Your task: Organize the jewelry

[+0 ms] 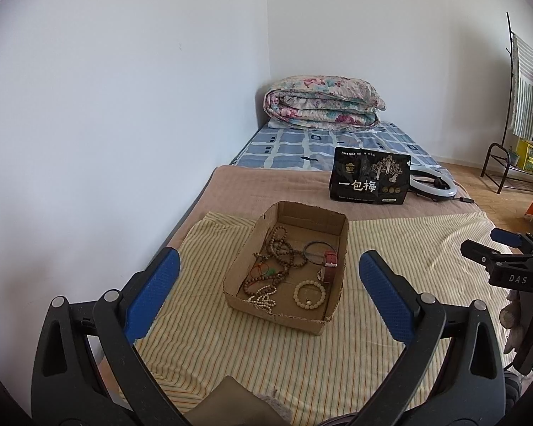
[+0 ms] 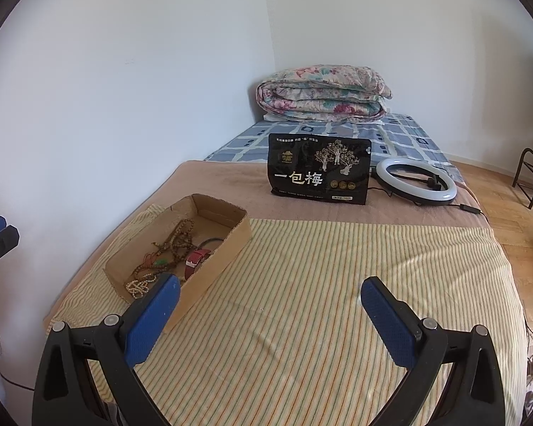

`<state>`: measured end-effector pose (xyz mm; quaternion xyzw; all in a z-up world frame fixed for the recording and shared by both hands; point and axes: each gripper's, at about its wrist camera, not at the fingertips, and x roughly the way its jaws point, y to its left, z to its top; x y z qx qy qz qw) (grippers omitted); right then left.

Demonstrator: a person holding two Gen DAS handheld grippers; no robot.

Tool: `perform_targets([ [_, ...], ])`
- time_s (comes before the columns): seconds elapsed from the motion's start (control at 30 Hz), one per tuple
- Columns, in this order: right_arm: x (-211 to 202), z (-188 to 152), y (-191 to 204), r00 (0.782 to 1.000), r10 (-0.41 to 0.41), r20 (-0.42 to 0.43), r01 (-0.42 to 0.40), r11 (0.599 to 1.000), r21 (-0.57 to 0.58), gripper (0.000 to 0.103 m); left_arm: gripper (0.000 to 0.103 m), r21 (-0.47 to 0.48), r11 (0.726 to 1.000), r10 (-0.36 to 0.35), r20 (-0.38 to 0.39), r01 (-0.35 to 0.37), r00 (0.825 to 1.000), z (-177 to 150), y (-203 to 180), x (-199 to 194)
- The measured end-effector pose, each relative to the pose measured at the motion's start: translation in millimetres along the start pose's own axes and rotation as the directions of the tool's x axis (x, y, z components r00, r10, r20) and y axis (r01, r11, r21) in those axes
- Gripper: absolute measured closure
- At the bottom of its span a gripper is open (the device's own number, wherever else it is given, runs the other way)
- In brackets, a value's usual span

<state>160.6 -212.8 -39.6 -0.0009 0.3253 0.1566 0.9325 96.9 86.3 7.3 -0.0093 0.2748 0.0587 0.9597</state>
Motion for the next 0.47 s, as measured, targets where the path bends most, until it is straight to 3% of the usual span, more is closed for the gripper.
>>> perform_targets([
  [0.47,-1.2,-4.4,-8.8,1.0,-0.015,-0.007,0.015,1.0,0.017,0.0,0.001,0.004,1.0,0.011,-0.008,-0.011,1.0,6.7,5.2,0.2],
])
